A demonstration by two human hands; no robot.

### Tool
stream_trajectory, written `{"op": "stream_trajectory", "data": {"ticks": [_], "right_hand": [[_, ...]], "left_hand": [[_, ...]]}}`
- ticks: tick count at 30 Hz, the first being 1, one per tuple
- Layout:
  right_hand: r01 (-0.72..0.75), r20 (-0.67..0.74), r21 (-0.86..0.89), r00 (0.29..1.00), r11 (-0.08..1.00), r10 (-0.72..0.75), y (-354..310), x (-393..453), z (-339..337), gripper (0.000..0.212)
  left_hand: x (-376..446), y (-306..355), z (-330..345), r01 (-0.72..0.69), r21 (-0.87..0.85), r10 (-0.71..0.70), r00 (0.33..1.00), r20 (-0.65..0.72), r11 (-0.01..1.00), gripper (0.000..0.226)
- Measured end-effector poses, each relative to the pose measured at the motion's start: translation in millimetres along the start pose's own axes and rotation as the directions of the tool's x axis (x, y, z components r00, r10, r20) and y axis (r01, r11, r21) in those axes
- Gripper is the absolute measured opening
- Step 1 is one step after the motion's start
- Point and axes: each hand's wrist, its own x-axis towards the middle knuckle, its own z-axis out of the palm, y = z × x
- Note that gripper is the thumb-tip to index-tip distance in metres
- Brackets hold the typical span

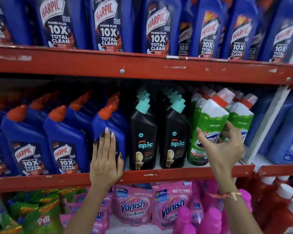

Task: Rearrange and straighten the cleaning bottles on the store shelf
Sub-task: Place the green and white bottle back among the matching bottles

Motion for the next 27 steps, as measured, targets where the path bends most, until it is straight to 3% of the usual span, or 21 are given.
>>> {"op": "stream_trajectory", "data": {"ticks": [4, 22, 27], "right_hand": [[-0.079, 0.017, -0.018, 0.997, 0.997, 0.079, 17, 0, 8, 0.077], [-0.122, 0.176, -0.135, 0.974, 0.983, 0.145, 29, -6, 25, 0.084], [-0.141, 0.137, -0.12, 0.978, 0.983, 0.158, 13, -21, 29, 0.079]], "left_hand": [[1, 1, -1, 0.001, -0.004, -0.001, 1.0, -0.003, 1.0, 0.069], [5, 3, -9, -0.003, -0.05, 0.005, 0.999, 0.048, 0.999, 0.067], [3, 8, -17, 0.015, -0.114, -0.008, 0.998, 0.063, 0.993, 0.065]]}}
